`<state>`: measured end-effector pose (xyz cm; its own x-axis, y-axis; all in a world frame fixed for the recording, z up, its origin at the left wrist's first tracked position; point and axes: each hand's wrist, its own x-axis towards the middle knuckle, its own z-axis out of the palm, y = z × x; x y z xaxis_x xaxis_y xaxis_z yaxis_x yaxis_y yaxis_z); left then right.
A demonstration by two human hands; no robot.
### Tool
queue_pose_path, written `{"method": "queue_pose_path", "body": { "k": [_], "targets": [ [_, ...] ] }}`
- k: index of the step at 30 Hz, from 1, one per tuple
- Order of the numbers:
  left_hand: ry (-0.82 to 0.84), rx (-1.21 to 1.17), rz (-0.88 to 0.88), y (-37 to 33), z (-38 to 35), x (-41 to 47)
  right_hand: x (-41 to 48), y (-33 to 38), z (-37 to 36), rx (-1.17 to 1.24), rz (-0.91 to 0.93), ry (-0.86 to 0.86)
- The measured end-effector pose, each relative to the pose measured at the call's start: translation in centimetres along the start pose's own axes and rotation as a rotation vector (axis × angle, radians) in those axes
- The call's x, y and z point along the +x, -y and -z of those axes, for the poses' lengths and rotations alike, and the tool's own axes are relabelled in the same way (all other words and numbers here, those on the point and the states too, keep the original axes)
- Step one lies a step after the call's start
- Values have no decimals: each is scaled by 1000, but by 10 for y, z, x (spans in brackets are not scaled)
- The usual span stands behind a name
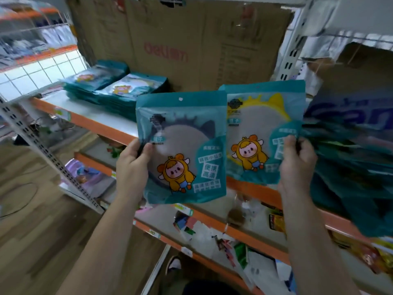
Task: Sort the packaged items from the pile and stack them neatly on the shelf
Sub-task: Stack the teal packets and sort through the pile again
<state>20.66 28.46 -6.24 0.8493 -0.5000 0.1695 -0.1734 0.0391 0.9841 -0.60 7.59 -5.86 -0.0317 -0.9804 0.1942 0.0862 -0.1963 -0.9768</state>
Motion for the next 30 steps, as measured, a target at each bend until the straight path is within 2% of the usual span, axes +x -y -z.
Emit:
{"method": "queue_pose_path", "body": {
  "k": [5, 10, 17, 21, 26, 30],
  "targets": [
    [-27, -20, 11, 10, 26, 78, 15, -12, -88, 63, -33, -5],
    [8, -46, -6, 12, 43, 155, 34, -21, -158, 26, -61, -17],
    [-21, -48, 27, 28, 69, 233, 43, -29, -229, -65, -140, 38],
    [-26, -61, 60, 33, 85, 270, 37, -26, -258, -26, -178, 28],
    [-33, -36, 48, 45, 120, 338, 22, -25, -304, -17, -176, -33],
    [25, -1, 51, 52, 153, 401, 6, -24, -343, 4, -209, -111]
  ]
}}
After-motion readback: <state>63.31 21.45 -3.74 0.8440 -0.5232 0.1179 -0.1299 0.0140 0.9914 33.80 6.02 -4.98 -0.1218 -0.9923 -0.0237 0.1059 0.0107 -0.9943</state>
